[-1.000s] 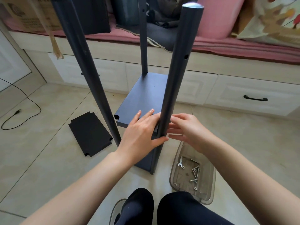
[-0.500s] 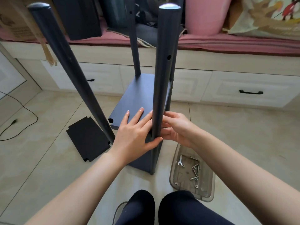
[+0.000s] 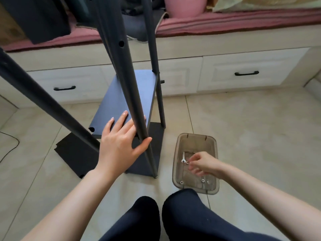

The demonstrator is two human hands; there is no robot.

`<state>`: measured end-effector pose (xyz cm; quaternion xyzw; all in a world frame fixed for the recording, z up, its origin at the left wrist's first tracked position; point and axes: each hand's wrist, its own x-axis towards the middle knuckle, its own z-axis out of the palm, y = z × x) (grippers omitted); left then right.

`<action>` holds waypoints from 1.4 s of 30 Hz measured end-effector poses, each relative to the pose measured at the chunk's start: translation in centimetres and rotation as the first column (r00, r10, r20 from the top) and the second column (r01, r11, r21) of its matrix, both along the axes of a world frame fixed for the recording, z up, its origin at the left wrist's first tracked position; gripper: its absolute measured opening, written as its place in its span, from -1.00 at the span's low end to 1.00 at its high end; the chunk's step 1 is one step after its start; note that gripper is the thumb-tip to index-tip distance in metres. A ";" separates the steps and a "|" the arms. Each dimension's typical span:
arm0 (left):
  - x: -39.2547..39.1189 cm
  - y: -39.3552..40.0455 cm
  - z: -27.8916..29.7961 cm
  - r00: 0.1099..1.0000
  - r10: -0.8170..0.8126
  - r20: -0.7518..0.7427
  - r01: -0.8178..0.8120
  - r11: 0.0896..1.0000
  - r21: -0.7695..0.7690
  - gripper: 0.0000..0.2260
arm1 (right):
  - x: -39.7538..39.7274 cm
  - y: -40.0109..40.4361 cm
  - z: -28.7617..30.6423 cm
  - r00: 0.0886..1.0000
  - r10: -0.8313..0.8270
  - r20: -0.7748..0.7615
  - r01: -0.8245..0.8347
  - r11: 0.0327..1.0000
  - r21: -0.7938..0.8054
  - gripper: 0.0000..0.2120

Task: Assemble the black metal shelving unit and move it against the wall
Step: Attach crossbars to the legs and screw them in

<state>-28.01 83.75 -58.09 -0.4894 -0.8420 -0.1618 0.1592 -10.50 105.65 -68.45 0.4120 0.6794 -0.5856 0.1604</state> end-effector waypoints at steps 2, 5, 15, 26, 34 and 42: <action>-0.1 0.1 -0.3 1.000 -0.002 -0.008 0.002 1.000 0.006 -0.49 | 0.6 0.4 -2.1 0.999 -0.020 0.038 0.020 1.000 -0.009 -0.85; -0.1 0.2 -0.6 0.999 0.011 -0.037 -0.010 1.000 0.023 -0.50 | 0.5 0.3 -4.9 0.993 0.063 0.096 -0.070 0.994 0.079 -0.85; -0.4 0.6 -1.9 0.992 0.016 -0.124 0.001 0.991 0.133 -0.56 | -2.4 0.4 -11.6 0.974 0.134 0.184 -0.200 0.888 0.414 -0.71; -0.5 0.7 -2.5 0.985 0.022 -0.169 0.010 0.983 0.186 -0.54 | -3.7 1.1 -13.5 0.923 0.249 0.295 -0.382 0.694 0.610 -0.81; -0.4 0.7 -2.4 0.986 0.024 -0.166 0.006 0.984 0.178 -0.52 | -4.4 0.8 -13.7 0.855 0.328 0.402 -0.518 0.535 0.667 -0.59; -0.4 0.8 -2.3 0.986 0.024 -0.167 0.008 0.982 0.188 -0.53 | -4.1 1.0 -12.7 0.961 0.199 0.190 -0.274 0.742 0.611 -0.78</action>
